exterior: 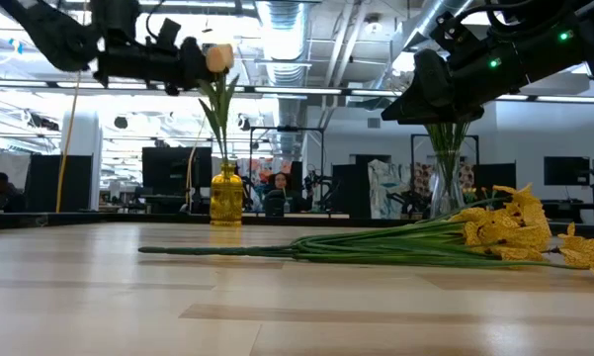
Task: Sort flowers into vase by color
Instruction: Put the pink tulip into the yellow vase
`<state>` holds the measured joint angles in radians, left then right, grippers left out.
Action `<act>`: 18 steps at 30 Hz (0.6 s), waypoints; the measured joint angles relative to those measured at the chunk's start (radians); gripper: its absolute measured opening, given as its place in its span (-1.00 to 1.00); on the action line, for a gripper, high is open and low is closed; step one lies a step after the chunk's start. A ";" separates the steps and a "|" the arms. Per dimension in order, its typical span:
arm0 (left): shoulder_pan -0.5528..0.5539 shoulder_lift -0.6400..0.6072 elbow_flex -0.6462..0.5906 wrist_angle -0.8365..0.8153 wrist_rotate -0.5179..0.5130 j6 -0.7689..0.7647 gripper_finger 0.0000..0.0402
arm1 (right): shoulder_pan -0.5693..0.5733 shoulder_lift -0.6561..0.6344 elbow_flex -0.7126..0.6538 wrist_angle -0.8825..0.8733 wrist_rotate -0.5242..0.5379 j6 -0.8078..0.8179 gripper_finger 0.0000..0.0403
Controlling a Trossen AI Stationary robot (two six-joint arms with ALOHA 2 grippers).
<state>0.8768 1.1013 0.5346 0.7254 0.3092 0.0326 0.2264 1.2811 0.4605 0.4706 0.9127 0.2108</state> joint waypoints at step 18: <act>-0.001 -0.246 0.000 -0.230 -0.004 0.016 0.11 | 0.001 0.000 0.000 0.000 0.000 0.000 0.32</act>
<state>0.8761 0.8551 0.5346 0.4953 0.3055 0.0483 0.2272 1.2812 0.4603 0.4709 0.9127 0.2111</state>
